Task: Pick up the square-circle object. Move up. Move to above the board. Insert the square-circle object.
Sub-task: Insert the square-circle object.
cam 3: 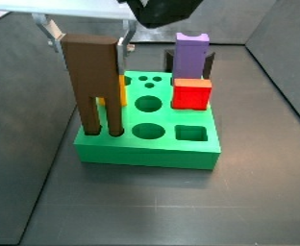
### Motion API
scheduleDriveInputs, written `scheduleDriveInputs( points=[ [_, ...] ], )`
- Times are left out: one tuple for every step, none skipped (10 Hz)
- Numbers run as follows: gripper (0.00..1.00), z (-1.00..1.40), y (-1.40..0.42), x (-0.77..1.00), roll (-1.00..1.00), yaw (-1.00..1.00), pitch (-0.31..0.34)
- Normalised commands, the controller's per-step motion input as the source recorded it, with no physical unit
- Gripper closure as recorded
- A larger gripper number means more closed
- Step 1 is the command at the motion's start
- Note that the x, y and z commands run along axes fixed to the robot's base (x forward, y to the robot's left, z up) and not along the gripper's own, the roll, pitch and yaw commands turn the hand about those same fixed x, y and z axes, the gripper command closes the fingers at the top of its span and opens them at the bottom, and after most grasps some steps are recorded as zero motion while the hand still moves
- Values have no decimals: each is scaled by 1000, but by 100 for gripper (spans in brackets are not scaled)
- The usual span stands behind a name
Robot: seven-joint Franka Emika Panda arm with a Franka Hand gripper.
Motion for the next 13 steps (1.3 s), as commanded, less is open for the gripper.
scheduleDriveInputs(
  points=[
    [100,-200,9,74,-21,0,0],
    [100,-294,0,20,-21,0,-57],
    [100,-371,0,0,0,0,-106],
    [100,-437,0,0,0,0,-131],
    [100,-437,0,0,0,0,-104],
    [100,-351,0,0,0,0,-66],
    [100,-234,0,14,0,0,0],
    [100,-331,0,0,0,0,-53],
    [100,-357,-57,-31,4,-3,-167],
    [100,-249,-43,0,13,0,-224],
    [100,-383,-123,-77,57,-9,-203],
    [100,-26,-23,-40,21,0,-59],
    [100,0,0,0,0,0,0]
  ],
)
